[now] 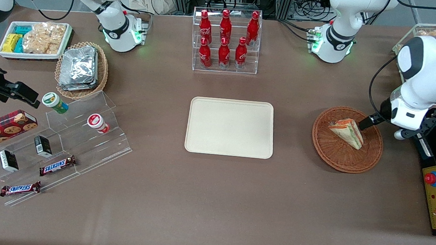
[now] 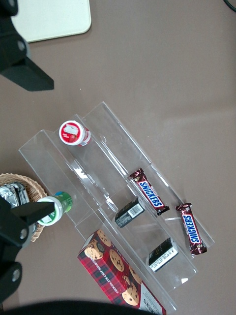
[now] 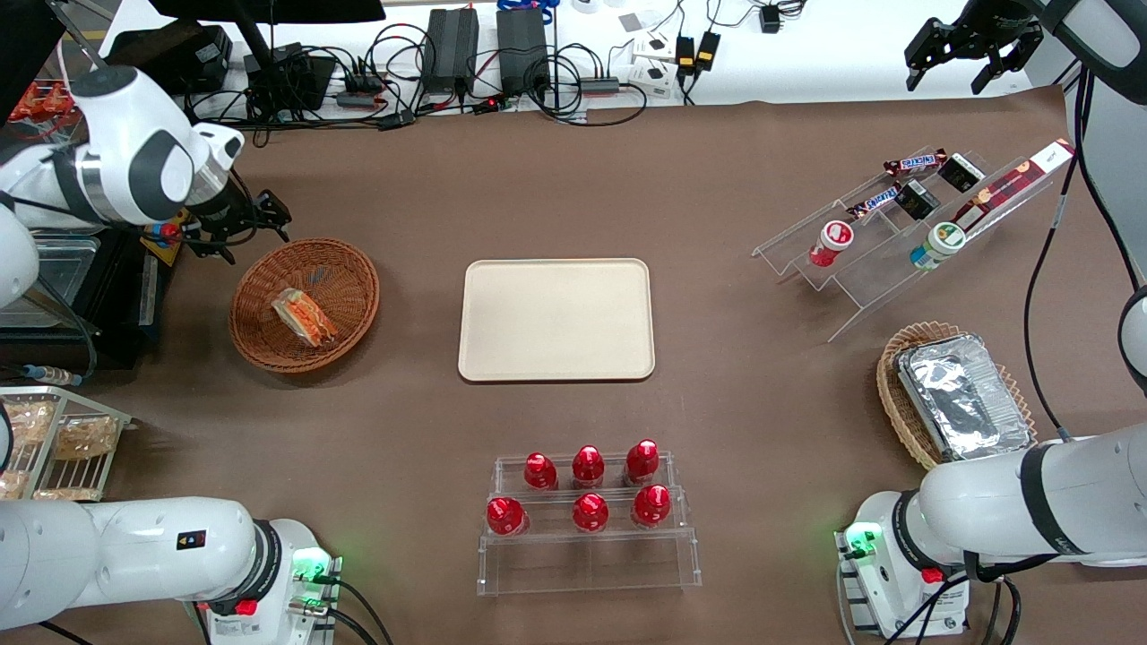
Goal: Place sandwich from basket to tray
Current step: 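Move the open left gripper down over the sandwich in the basket, then lower the left gripper around the sandwich and close on it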
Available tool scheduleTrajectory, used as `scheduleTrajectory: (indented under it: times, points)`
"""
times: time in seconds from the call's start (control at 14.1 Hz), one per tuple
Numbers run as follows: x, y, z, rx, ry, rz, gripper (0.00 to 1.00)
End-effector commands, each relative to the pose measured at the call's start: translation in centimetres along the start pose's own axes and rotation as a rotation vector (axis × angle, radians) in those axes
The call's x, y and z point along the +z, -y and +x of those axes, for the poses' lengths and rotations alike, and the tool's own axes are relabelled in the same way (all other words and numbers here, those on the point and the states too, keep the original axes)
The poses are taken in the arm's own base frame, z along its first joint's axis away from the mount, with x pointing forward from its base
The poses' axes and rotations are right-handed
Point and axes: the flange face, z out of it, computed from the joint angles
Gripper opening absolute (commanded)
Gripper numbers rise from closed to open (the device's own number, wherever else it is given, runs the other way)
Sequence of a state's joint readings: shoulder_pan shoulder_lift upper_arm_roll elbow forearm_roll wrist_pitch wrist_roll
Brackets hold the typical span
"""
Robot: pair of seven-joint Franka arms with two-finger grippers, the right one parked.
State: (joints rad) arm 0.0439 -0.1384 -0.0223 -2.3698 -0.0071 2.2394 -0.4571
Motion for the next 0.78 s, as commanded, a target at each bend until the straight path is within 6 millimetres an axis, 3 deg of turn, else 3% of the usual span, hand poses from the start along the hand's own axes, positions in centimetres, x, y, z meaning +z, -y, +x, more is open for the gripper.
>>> scheduleTrajectory:
  times: [0.0,0.5,0.71]
  points:
    - [2.3,0.2,-0.9,-0.045,-0.031,-0.009,1.0]
    - [8.9,1.0,-2.4,-0.106,-0.049,-0.028,1.0]
    - [10.3,1.1,-2.6,-0.117,-0.045,-0.026,1.0]
